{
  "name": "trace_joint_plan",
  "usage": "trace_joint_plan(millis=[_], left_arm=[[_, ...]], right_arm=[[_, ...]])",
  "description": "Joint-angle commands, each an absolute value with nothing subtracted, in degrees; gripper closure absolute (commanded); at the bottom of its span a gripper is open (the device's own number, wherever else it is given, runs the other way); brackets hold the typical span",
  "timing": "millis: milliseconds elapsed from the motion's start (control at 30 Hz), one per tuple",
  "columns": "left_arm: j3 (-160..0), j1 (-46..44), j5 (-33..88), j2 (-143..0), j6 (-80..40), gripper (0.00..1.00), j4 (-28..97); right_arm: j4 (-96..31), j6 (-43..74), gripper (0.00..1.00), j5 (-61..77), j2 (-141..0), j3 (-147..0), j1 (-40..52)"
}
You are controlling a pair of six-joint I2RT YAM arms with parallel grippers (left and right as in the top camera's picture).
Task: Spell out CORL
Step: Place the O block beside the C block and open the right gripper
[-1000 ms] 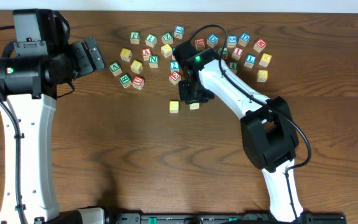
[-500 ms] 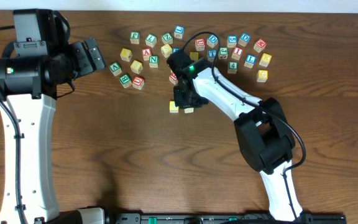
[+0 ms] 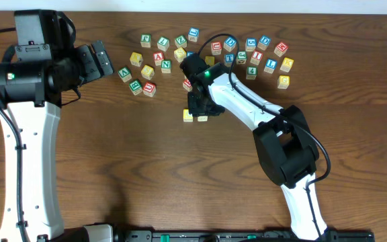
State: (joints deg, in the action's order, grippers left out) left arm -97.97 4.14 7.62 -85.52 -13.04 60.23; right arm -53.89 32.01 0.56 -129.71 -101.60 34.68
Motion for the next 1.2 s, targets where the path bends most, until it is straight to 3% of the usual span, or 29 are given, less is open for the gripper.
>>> trace_joint_plan(millis=[0,333,500,1167], left_arm=[[-97.7,4.3,8.2,-86.0,-12.3,0.01,60.4],[-97.7,4.3,8.2,-86.0,-12.3,0.01,60.4],[-97.7,4.3,8.2,-86.0,-12.3,0.01,60.4],[-97.7,4.3,8.2,-86.0,-12.3,0.01,60.3]], right_arm=[[-53.8,32.8,0.62,-0.1,-130.3,-101.2,35.5],[-53.8,32.8,0.64,-0.1,-130.3,-101.2,35.5],[-54.0,32.8,0.73,-0.1,-130.3,-101.2,35.5],[-52.9,36.0,0.78,0.4,-130.3,-101.2,35.3]])
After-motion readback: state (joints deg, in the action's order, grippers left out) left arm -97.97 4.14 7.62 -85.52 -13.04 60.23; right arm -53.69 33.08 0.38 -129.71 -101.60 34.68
